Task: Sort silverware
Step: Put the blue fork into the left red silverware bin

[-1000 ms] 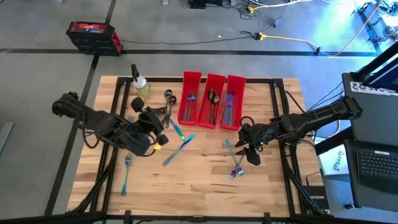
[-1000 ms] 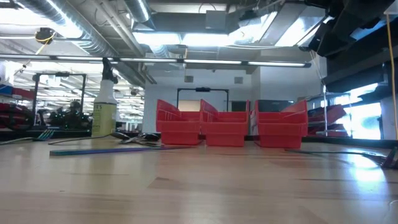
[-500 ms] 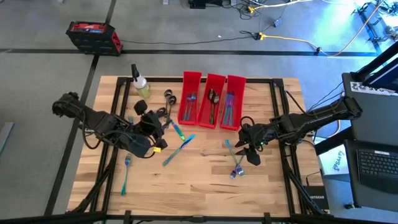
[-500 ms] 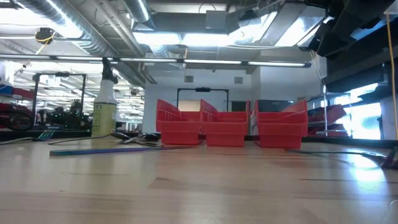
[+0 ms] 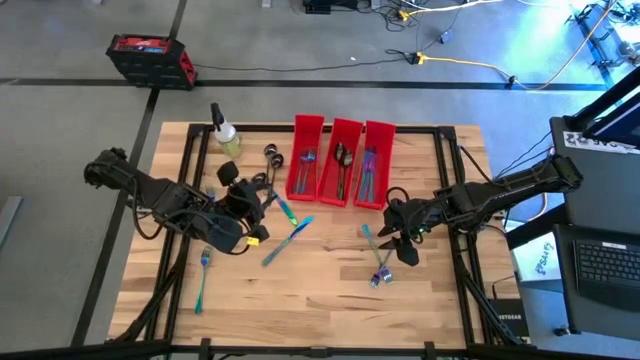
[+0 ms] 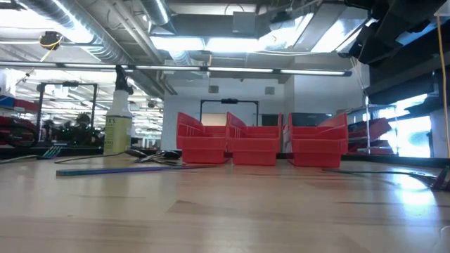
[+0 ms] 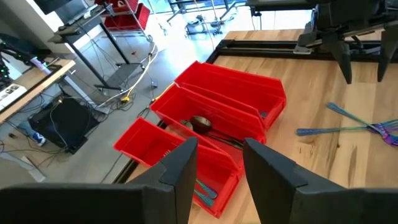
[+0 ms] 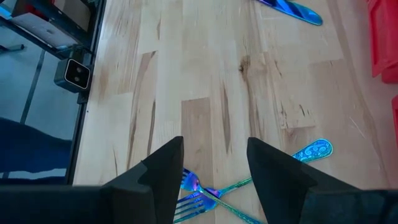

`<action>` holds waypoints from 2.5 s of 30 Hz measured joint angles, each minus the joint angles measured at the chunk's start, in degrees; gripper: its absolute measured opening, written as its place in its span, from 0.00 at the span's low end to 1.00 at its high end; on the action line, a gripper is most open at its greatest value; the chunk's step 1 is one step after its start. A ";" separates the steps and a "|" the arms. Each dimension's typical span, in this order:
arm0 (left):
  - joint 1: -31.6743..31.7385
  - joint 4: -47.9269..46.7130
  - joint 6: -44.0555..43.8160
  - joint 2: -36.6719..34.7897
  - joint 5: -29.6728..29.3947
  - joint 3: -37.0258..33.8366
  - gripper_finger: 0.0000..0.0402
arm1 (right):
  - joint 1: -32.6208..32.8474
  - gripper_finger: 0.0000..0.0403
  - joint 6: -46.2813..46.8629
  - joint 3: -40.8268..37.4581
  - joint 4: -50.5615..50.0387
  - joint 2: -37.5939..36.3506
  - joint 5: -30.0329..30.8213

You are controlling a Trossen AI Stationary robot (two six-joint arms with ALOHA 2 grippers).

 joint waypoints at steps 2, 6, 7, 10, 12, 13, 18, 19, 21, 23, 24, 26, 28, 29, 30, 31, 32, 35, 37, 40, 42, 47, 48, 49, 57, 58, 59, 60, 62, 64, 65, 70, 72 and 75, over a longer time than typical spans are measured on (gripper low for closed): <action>0.00 0.00 0.00 0.00 0.00 0.00 0.29 | 0.00 0.41 0.00 0.00 0.02 0.00 0.00; 0.00 0.00 0.00 0.00 0.00 0.00 0.29 | 0.00 0.41 0.00 0.00 0.00 0.00 -0.02; 0.00 0.00 0.00 0.00 0.00 0.00 0.29 | 0.00 0.41 0.00 0.00 0.02 0.00 -0.01; 0.00 0.00 0.00 0.02 -0.01 0.00 0.29 | 0.00 0.41 0.00 0.00 0.02 0.00 -0.01; 0.00 0.00 0.00 0.04 -0.02 0.00 0.29 | 0.00 0.41 0.02 0.00 0.00 0.00 -0.02; 0.00 -0.01 0.00 0.04 -0.01 0.00 0.29 | 0.00 0.41 0.00 0.00 0.02 0.00 -0.02; 0.00 0.00 0.00 0.04 -0.02 0.00 0.29 | 0.00 0.41 0.00 0.00 0.02 0.00 -0.02; 0.00 0.00 0.00 0.04 -0.02 0.00 0.29 | 0.00 0.41 0.02 0.00 0.02 0.00 -0.02; 0.00 0.00 0.00 0.04 0.00 0.00 0.29 | 0.00 0.41 0.00 0.00 0.02 0.00 -0.01; 0.00 0.00 0.00 0.04 -0.02 0.00 0.29 | 0.00 0.41 0.00 0.00 0.02 0.00 -0.01; 0.00 0.00 0.00 0.04 -0.02 0.00 0.29 | 0.00 0.41 0.01 0.00 0.01 0.00 -0.02; 0.00 -0.01 0.00 0.04 -0.02 0.00 0.29 | 0.00 0.41 0.02 0.00 0.02 0.00 -0.02; 0.00 0.00 0.00 0.04 -0.02 0.00 0.29 | 0.00 0.41 0.02 0.00 0.02 0.00 0.00; 0.00 -0.01 0.00 0.04 -0.02 0.00 0.29 | 0.00 0.41 0.00 0.00 0.02 0.00 0.00; 0.00 0.00 0.00 0.04 -0.02 0.00 0.29 | 0.00 0.41 0.00 0.00 0.02 0.00 -0.02; 0.00 0.00 -0.03 0.04 -0.02 0.00 0.29 | 0.00 0.41 0.00 0.00 0.02 0.00 0.00; 0.00 0.00 -0.07 0.04 -0.02 0.00 0.29 | 0.00 0.41 0.00 0.00 0.02 0.00 0.00; 0.00 0.02 -0.07 0.04 -0.02 0.00 0.29 | 0.00 0.41 0.00 0.00 0.02 0.00 0.00; 0.28 1.03 0.39 0.04 -0.63 -0.04 0.29 | 0.00 0.41 0.01 0.00 0.02 0.00 0.00; 1.51 0.83 0.84 0.04 0.07 -0.04 0.29 | 0.00 0.41 0.02 0.00 0.01 0.00 -0.01; 2.72 0.79 3.28 0.07 0.49 -0.04 0.29 | 0.00 0.41 0.02 0.00 0.02 0.00 -0.02; 6.62 1.84 14.06 0.09 17.66 -0.07 0.29 | 0.00 0.41 0.00 -0.02 0.02 0.02 0.00; 7.34 2.29 14.71 0.09 19.50 -0.07 0.29 | 0.00 0.41 0.02 0.00 0.02 0.02 0.00; 8.09 2.89 15.25 0.09 20.80 -0.07 0.29 | 0.00 0.41 0.00 -0.02 0.02 0.02 0.00; 13.69 16.42 17.15 -0.09 38.51 -6.51 0.29 | 0.00 0.41 0.00 -0.04 1.39 0.25 3.52; 14.17 18.98 17.89 -0.09 41.86 -8.49 0.29 | 0.00 0.41 -0.02 -0.04 2.21 0.33 3.97; 14.63 21.38 18.47 -0.09 44.54 -10.53 0.29 | 0.00 0.41 0.00 -0.04 2.76 0.40 4.36; 14.97 23.61 18.47 -0.09 46.24 -12.72 0.29 | 0.00 0.41 0.00 -0.04 2.71 0.44 4.44; 15.65 26.87 17.22 -0.09 48.28 -16.75 0.29 | 0.00 0.41 -0.08 -0.04 2.80 0.54 4.54; 15.82 25.78 14.06 -0.46 49.55 -19.67 0.29 | 0.03 0.41 -0.13 -0.04 3.20 0.69 6.06; 15.82 24.35 11.26 -0.76 50.04 -20.77 0.29 | 0.02 0.41 -0.08 -0.04 3.03 0.72 6.54; 13.77 11.38 -7.24 -3.69 50.37 -23.67 0.29 | 0.02 0.41 -5.20 -0.04 3.26 0.72 9.01; 11.45 4.11 -16.85 -4.18 50.15 -24.21 0.29 | 0.02 0.41 -7.03 -0.04 4.03 0.76 11.31; 6.20 -7.48 -32.07 -4.18 50.01 -24.28 0.29 | -0.02 0.41 -10.17 -0.04 6.82 1.53 15.99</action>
